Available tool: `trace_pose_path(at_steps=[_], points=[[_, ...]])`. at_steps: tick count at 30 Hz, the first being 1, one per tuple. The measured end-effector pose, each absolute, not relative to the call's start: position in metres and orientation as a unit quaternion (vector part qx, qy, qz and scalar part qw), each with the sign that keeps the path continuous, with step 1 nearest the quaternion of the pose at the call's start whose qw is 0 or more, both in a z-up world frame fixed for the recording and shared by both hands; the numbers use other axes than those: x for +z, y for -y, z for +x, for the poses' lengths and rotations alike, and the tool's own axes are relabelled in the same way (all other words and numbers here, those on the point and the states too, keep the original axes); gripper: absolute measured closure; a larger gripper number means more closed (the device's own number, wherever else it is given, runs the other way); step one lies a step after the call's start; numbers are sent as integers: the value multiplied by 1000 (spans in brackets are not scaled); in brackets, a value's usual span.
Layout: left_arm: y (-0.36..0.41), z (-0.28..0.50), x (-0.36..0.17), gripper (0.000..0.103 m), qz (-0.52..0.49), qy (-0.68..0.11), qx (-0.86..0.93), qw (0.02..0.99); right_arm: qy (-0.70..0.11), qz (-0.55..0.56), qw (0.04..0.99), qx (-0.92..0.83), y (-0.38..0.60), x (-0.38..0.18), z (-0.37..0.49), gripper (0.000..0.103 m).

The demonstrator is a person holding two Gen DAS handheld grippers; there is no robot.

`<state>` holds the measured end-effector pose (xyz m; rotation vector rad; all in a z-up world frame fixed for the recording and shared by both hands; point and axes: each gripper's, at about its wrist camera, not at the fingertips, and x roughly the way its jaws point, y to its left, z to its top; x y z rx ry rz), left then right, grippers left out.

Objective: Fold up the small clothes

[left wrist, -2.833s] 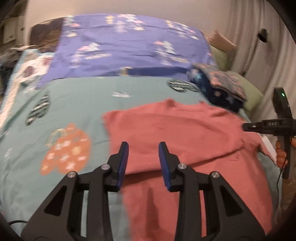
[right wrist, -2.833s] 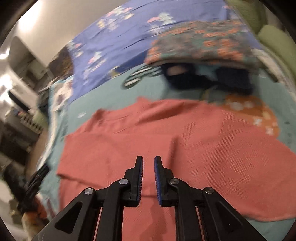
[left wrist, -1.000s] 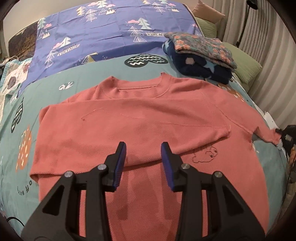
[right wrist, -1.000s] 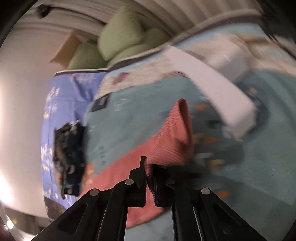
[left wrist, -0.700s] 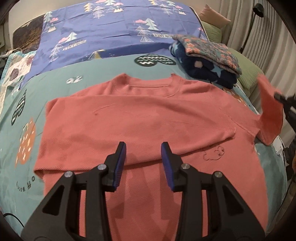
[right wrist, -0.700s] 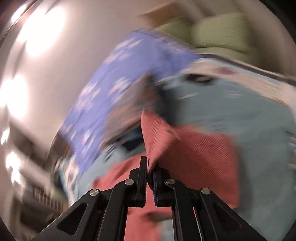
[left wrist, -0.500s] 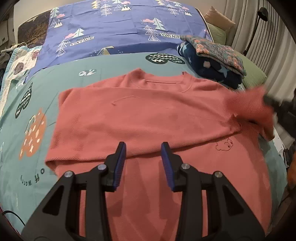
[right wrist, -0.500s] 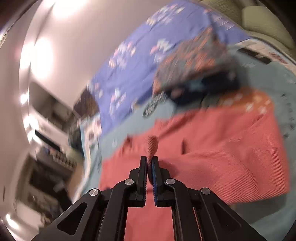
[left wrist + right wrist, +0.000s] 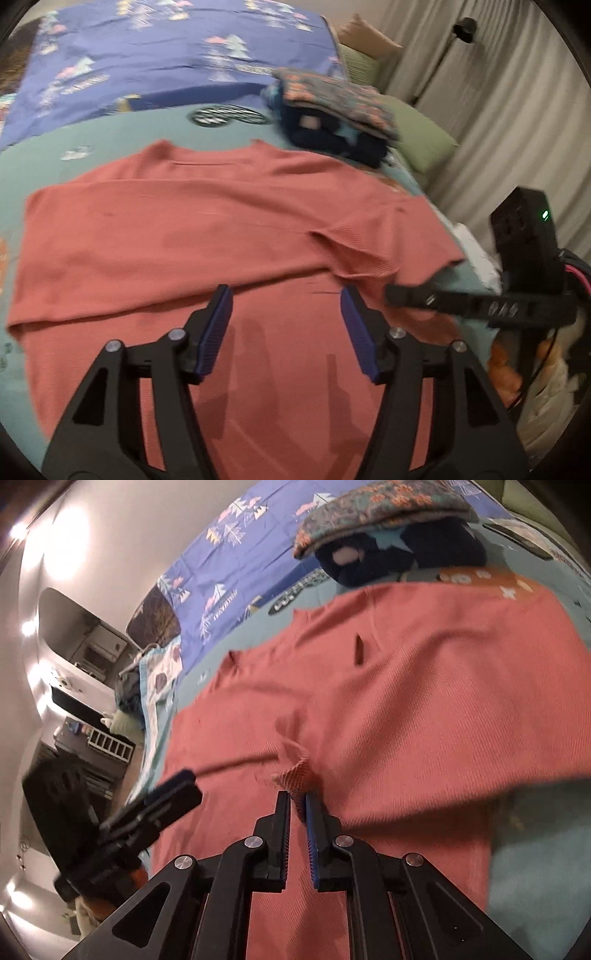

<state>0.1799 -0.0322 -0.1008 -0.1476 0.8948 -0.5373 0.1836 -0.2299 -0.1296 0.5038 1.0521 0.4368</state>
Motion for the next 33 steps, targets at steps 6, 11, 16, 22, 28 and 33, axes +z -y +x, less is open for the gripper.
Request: trace_pose_path(at_steps=[6,11,16,22,28,33], points=[[71,203,-108,34,-90,-453,-302,834,-501,243,806,203,234,-136,172,94],[89,224,-120,34,-77,-481,-276,829,-505,243,802,207,239,-137,166,91],[98,227,-116,80,-77,-476,-282,830,-505,244,804,201,252,-138,156,84],[98,219,-86,97,-77,-423,-286,857,-499,262,804,190,268,-139,152,82],[86,220,-44,97,-56,-383,-284,878,-492,260,812,174,274,-135,152,78],[70,221,-15,97,-32,-352,-277,894,-495,239,819,167,274,-130,151,68]])
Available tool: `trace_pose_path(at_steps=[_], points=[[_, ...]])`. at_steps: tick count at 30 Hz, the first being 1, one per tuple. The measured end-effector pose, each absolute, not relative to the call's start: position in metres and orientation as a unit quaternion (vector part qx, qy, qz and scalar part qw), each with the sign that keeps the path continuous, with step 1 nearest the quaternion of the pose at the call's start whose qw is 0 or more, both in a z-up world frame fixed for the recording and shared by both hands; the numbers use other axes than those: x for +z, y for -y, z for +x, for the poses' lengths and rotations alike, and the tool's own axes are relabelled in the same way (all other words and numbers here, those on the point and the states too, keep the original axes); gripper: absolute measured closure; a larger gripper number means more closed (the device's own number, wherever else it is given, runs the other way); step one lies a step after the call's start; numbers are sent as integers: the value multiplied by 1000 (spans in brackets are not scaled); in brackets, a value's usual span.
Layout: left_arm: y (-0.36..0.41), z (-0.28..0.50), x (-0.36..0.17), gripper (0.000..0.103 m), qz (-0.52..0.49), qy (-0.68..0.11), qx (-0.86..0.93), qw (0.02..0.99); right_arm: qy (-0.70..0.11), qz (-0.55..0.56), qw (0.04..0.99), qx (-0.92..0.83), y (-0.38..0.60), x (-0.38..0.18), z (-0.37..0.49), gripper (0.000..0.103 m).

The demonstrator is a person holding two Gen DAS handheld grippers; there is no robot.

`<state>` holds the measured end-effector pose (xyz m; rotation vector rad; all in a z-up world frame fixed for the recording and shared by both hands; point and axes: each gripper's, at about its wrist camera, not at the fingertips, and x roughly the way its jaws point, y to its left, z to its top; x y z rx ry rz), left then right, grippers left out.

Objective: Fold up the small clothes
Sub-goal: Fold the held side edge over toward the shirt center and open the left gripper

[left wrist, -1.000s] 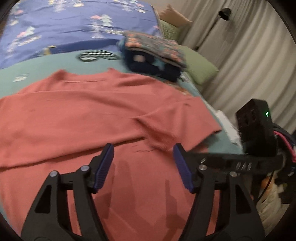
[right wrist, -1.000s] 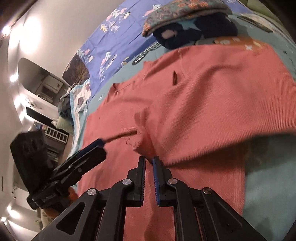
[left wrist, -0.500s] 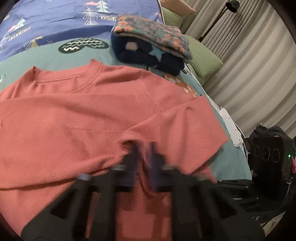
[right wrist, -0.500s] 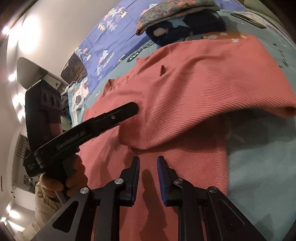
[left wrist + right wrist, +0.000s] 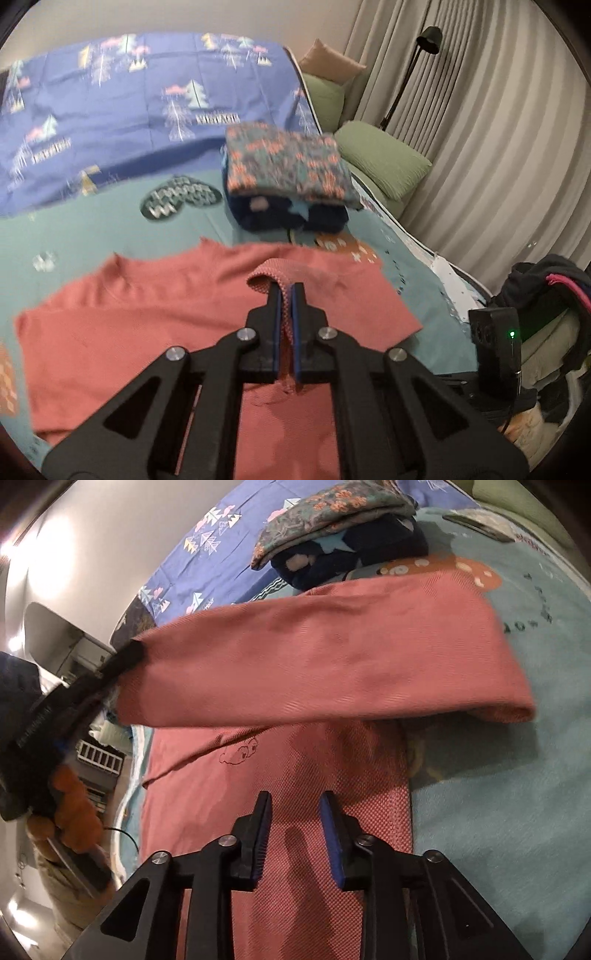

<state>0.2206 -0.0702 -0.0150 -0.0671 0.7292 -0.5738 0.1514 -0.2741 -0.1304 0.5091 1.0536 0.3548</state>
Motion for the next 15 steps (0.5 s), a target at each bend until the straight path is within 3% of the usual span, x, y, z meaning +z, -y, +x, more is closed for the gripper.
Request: trace_pose_path(at_steps=[3,10,15], points=[[55,223,-5,97,-27,-344,-263,901,-486,225,831,149,271,-125,155,56],[-9,226,12,97,-34,-316,-199,927,-492,203,836,135,263,-126,174,56],[-58,232,-6,97,-47,-334,-142,931,-490,193,840,131,257,-124,178,51]])
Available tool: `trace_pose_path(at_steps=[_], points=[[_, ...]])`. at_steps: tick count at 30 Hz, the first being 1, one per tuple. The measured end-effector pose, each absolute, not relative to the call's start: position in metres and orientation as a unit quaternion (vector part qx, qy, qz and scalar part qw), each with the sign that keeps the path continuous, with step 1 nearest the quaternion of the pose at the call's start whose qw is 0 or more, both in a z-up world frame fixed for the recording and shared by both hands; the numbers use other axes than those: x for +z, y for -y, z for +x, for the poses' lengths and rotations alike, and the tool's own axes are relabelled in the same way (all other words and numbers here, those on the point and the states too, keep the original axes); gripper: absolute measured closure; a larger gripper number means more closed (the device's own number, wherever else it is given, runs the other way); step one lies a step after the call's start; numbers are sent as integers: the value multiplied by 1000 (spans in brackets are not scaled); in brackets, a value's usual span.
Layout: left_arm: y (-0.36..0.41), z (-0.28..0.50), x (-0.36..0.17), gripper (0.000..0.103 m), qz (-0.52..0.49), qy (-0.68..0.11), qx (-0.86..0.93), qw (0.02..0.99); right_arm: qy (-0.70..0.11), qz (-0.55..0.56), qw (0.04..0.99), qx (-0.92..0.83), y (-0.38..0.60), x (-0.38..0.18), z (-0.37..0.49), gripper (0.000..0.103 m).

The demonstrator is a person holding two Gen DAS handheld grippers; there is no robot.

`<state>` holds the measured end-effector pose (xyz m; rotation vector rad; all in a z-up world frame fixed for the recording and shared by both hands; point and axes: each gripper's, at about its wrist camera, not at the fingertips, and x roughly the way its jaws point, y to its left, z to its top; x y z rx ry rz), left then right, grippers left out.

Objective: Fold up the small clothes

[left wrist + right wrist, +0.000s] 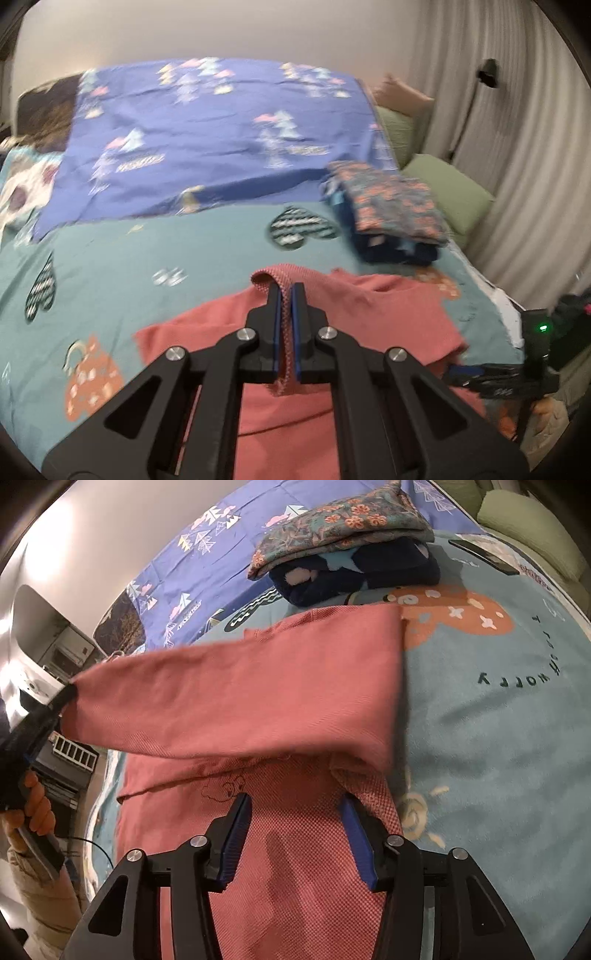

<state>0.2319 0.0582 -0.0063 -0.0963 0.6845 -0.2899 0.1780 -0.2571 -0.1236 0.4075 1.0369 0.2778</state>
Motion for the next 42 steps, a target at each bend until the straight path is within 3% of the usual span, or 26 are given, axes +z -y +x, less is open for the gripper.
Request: trace_pose_path(at_steps=[16,17,18,21,25,27,29,31,42], points=[[-131,220,-56,96,-87,-381,-78,917,-494,157,848,106,252,-118,177,51],[-133,220,-61,94,-81,-385,-68,917,-495,154,849,106,252,-118,176,51],[-135,221,-69,84,-76,-395,-57,914,-496,149,849,105,251,-118,175,51],[-149,223,-85,67,-94,-416,-38,904,-498,136,850,109,251,-114,170,51],[-163,222,-97,65,-114,-427,-35,896,-487,121,855,131,255,-98,162,51],[-163,225,-98,62,-122,-429,-44,894,-475,125,860,141,261,-87,164,45],[-160,231,-99,50,-125,-432,-57,891,-462,130,868,131,269,-77,175,39],[-153,243,-105,45,-114,-440,-63,889,-456,128,872,123,273,-73,192,35],[-160,297,-135,45,-143,-456,-22,878,-497,176,840,128,286,-129,319,35]])
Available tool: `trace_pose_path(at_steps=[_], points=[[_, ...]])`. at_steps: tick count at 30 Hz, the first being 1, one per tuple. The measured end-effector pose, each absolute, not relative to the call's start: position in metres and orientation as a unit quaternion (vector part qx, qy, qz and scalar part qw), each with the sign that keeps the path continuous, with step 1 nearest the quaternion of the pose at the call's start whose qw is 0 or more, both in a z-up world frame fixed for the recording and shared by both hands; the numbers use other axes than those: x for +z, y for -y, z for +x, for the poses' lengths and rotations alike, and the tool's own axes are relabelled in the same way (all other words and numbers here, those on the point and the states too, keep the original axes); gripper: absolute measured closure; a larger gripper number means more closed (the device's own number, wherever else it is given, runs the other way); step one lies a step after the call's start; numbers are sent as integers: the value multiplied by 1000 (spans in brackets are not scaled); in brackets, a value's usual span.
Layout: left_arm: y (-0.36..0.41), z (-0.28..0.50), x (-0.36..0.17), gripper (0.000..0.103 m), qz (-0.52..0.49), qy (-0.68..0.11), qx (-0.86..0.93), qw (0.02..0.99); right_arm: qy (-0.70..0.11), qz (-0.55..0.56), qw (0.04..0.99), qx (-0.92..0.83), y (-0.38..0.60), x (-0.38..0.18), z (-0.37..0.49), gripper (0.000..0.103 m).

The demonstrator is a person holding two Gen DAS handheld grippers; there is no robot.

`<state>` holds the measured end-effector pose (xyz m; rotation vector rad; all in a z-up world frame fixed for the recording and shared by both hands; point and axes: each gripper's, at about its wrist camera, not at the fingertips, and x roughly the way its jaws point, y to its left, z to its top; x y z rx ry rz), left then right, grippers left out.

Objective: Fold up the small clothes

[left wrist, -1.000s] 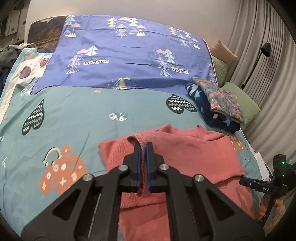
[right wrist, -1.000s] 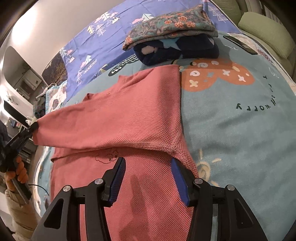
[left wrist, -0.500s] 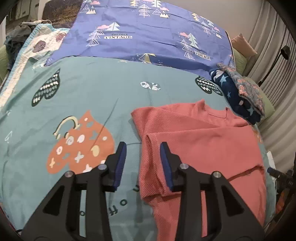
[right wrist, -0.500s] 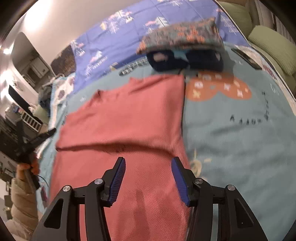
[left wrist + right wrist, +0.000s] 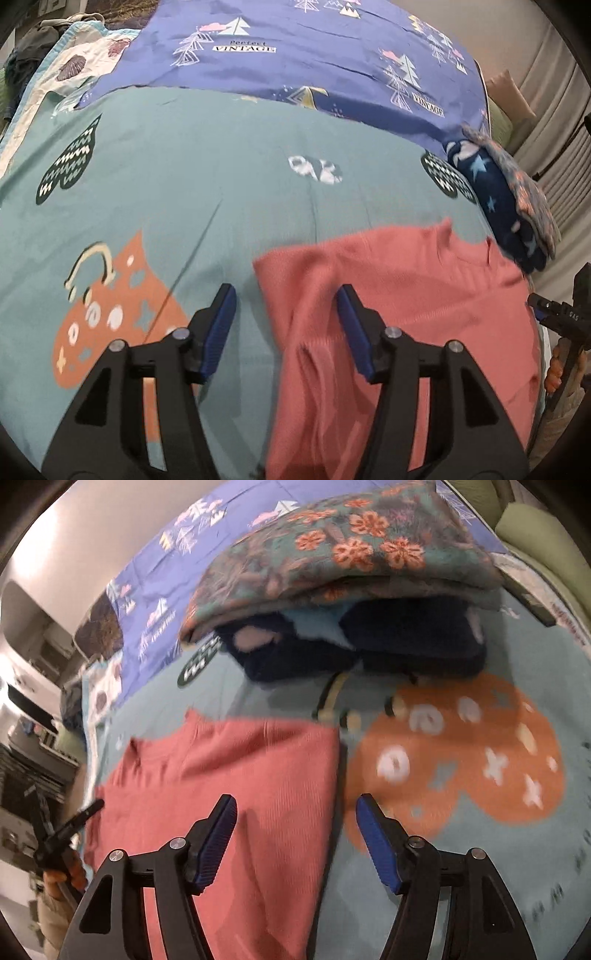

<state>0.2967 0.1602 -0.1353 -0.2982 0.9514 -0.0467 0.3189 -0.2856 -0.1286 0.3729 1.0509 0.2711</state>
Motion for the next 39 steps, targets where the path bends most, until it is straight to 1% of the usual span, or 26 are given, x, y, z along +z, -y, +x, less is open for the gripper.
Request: trace_pose_path(at_steps=[1,2,3,4,5,6,9,11,13,14,16,17,18,20,21,22,24,26,28,29,30,32,35,38,39], points=[[-160,301,-135,47,-144,-453,-25,879,-490,181,842,132,286,-128,322,34],[-159,304,-135,64,-148,-449,-30,880,-484,183,844,139,285,-127,325,35],[-159,306,-135,94,-155,-445,-42,881,-480,180,846,149,282,-126,327,52],[-158,307,-133,94,-166,-443,-54,879,-478,175,846,159,279,-126,328,71],[-158,306,-131,95,-169,-437,-52,882,-484,164,843,170,273,-127,330,96],[-156,304,-126,95,-168,-426,-52,887,-485,162,843,170,272,-125,330,97],[-155,292,-106,95,-161,-373,-54,912,-439,149,869,170,273,-104,319,97],[-152,300,-111,95,-132,-381,-44,914,-433,125,880,148,275,-98,320,97],[-148,312,-129,94,-110,-419,-33,901,-467,105,869,128,273,-116,330,97],[-148,313,-134,93,-111,-424,-30,898,-488,103,857,127,272,-131,334,96],[-153,305,-130,92,-132,-410,-33,902,-477,116,861,132,276,-131,328,92],[-156,301,-126,92,-143,-407,-34,902,-476,130,859,135,279,-126,323,83],[-159,295,-121,92,-150,-404,-34,902,-476,138,858,139,282,-121,318,71],[-164,278,-107,90,-147,-395,-36,906,-461,139,865,140,286,-105,302,60],[-164,266,-98,83,-143,-386,-41,911,-451,129,873,134,287,-95,290,59],[-164,258,-93,79,-141,-380,-46,913,-447,116,877,131,287,-89,278,59],[-159,234,-87,64,-131,-368,-67,918,-446,103,878,141,284,-83,256,59],[-146,225,-97,59,-96,-386,-72,915,-452,94,872,161,277,-85,236,59],[-127,225,-126,59,-22,-438,-26,899,-488,50,861,136,267,-105,223,59],[-124,223,-137,56,-5,-444,-10,896,-500,28,858,110,263,-114,221,59],[-124,214,-135,56,-6,-417,-3,909,-505,14,858,91,263,-125,218,60],[-127,209,-127,56,-15,-421,4,907,-490,33,867,83,269,-124,208,60],[-135,189,-109,56,-46,-411,-11,910,-482,72,870,74,281,-106,185,60],[-135,152,-94,56,-48,-393,-42,917,-466,71,877,89,284,-91,153,59],[-135,141,-92,54,-46,-392,-53,917,-461,69,880,93,284,-88,139,59]])
